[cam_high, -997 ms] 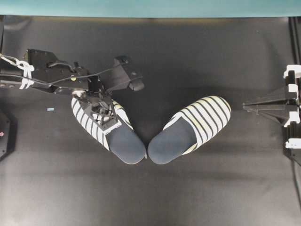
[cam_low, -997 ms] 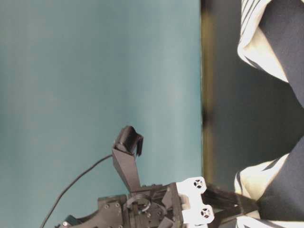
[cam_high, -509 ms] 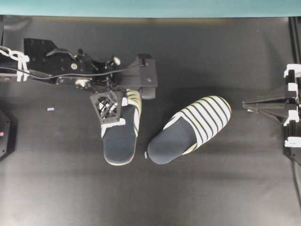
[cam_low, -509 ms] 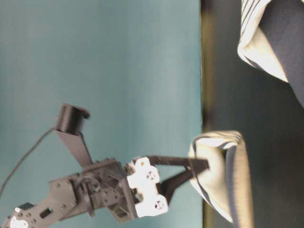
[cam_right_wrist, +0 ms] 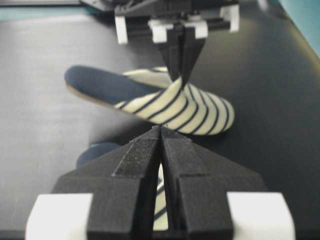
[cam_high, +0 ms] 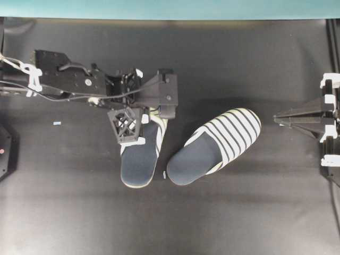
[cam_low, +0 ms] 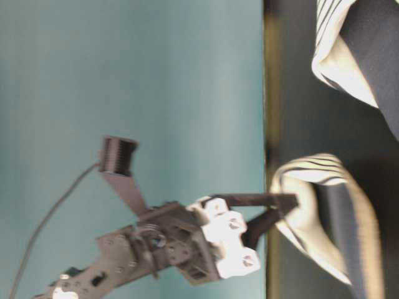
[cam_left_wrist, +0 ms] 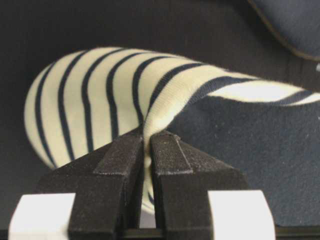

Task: Arrange the slippers with the left arm.
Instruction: 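Rotate the left slipper to point straight toward the front, then release the left slipper and reach the left gripper to the right slipper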

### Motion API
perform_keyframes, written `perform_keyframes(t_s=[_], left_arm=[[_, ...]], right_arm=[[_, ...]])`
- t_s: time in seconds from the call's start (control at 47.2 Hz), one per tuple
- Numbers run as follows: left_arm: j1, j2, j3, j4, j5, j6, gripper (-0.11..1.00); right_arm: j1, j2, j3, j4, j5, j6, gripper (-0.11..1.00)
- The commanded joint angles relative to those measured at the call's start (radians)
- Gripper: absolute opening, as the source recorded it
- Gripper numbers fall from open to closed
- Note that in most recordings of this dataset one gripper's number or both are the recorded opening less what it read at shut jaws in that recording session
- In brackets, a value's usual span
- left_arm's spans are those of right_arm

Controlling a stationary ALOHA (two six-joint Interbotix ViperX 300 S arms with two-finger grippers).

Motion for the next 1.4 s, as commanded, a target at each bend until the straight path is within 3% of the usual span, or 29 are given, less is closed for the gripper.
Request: perform_keyframes(t_s=[0.0, 0.191, 0.721, 0.933, 1.124, 1.272, 1.378], left_arm=[[0.000, 0.002, -0.003, 0.003, -0.017, -0.003, 0.01], [0.003, 0.021, -0.003, 0.002, -0.040, -0.080, 0.01], [-0.003, 0.035, 0.008, 0.002, -0.055, -0.086, 0.05], [-0.003, 0.035, 0.009, 0.002, -0.083, -0.084, 0.28], [-0.005, 0.031, 0.021, 0.002, -0.092, -0.057, 0.64], [-0.026, 0.031, 0.026, 0.002, -0.072, 0.026, 0.86], [-0.052, 0.025, 0.006, 0.002, -0.075, 0.112, 0.87]], right_arm=[[-0.003, 0.005, -0.006, 0.002, -0.009, 0.005, 0.00], [-0.005, 0.005, -0.003, 0.002, -0.009, 0.005, 0.00], [-0.005, -0.002, 0.008, 0.002, -0.009, 0.005, 0.00], [-0.005, -0.008, 0.011, 0.002, -0.009, 0.005, 0.00], [-0.005, -0.009, 0.015, 0.002, -0.008, 0.005, 0.00], [-0.005, -0.011, 0.018, 0.005, -0.009, 0.005, 0.00], [-0.003, -0.012, 0.018, 0.006, -0.011, 0.005, 0.00]])
